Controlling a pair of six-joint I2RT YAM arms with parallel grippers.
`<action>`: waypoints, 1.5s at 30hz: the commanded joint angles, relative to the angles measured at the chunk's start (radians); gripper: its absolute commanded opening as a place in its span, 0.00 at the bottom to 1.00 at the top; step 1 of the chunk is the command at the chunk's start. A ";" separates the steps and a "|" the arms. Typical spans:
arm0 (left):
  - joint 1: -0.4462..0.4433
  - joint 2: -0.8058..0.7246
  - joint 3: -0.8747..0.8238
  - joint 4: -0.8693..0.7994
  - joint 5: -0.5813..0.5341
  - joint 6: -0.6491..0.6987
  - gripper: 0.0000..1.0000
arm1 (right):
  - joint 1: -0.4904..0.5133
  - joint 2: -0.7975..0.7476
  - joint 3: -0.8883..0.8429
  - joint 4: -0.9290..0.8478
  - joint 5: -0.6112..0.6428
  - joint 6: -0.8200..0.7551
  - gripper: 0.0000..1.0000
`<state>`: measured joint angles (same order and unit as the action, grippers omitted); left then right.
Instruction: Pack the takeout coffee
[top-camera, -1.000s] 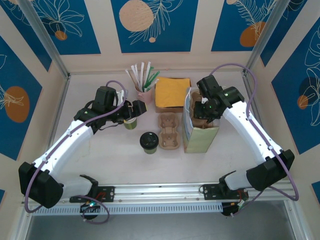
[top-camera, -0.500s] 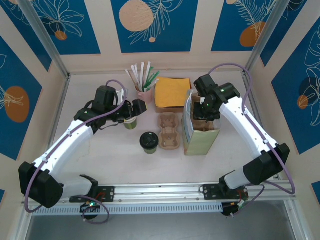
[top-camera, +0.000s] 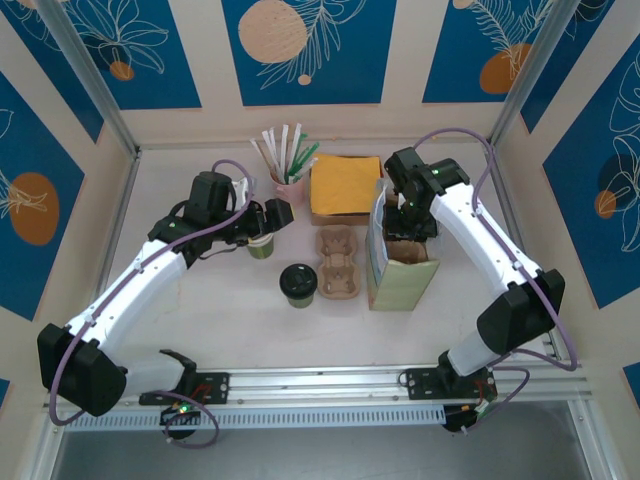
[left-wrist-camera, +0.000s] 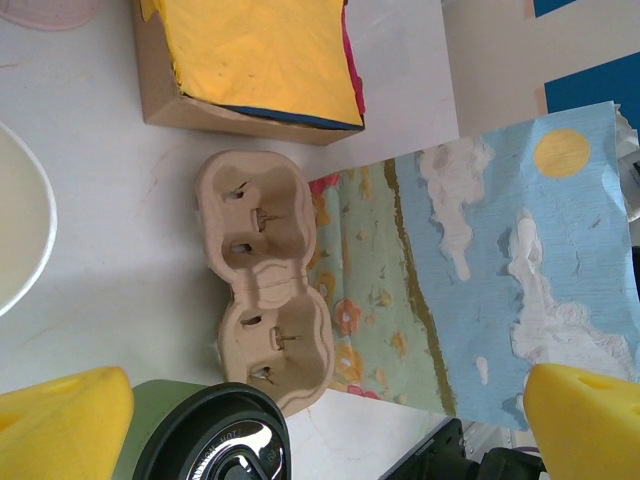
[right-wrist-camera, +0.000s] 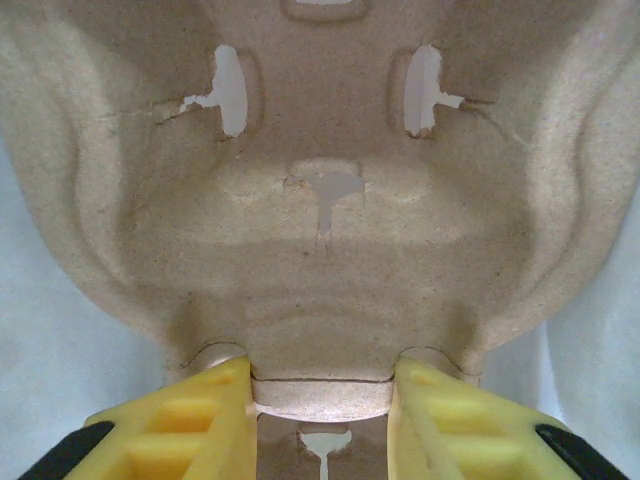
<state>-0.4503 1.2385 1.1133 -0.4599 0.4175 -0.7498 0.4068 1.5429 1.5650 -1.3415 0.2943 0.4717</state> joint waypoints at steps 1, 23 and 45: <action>-0.012 -0.013 -0.010 0.012 0.003 0.010 1.00 | -0.006 0.011 0.024 -0.034 -0.032 -0.013 0.33; -0.011 -0.019 -0.007 0.001 -0.004 0.017 1.00 | -0.019 0.063 -0.006 -0.022 -0.064 -0.018 0.33; -0.010 -0.008 0.005 -0.001 -0.002 0.020 1.00 | -0.022 0.091 -0.071 0.022 -0.066 -0.021 0.33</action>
<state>-0.4503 1.2381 1.1133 -0.4606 0.4171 -0.7494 0.3901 1.6218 1.5097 -1.3170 0.2539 0.4603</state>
